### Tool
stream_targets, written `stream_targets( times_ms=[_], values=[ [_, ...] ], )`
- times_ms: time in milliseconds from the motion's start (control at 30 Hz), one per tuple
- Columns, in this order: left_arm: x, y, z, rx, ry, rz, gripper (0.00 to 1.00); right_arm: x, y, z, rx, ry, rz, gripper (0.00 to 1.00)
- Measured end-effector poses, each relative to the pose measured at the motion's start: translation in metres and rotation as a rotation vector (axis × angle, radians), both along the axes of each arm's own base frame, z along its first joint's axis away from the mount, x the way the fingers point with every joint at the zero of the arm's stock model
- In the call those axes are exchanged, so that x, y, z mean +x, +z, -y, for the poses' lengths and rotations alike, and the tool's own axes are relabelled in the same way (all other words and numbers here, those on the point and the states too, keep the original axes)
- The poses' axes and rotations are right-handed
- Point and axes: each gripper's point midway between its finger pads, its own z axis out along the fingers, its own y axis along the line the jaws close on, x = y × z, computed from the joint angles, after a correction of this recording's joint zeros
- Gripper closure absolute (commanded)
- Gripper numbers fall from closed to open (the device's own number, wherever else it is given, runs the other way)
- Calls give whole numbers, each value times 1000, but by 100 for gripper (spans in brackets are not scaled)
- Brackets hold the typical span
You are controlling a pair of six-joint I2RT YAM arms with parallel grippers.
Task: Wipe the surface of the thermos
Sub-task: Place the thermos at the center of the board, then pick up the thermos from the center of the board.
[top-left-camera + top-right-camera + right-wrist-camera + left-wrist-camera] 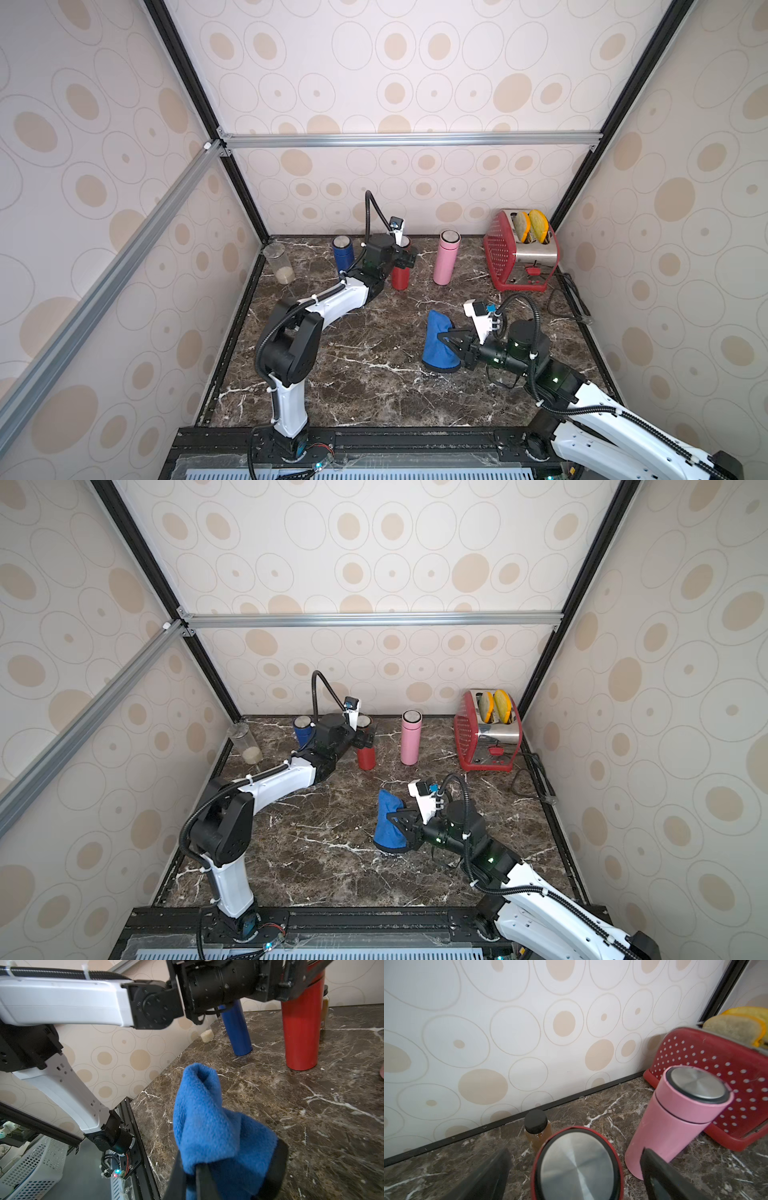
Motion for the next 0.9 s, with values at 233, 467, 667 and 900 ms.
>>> stream_targets(
  times_ms=[233, 467, 667, 900],
  values=[
    [-17, 100, 3, -48, -43, 59, 1, -4, -8, 6, -2, -6, -3, 100],
    [-32, 165, 75, -58, -218, 60, 1, -8, -11, 12, 9, -18, -3, 100],
    [-33, 108, 140, 10, -334, -94, 1, -12, -11, 20, 25, -35, 2, 100],
    [-17, -1, 149, 106, -313, -325, 1, -15, -9, 27, 29, -50, 10, 100]
  ],
)
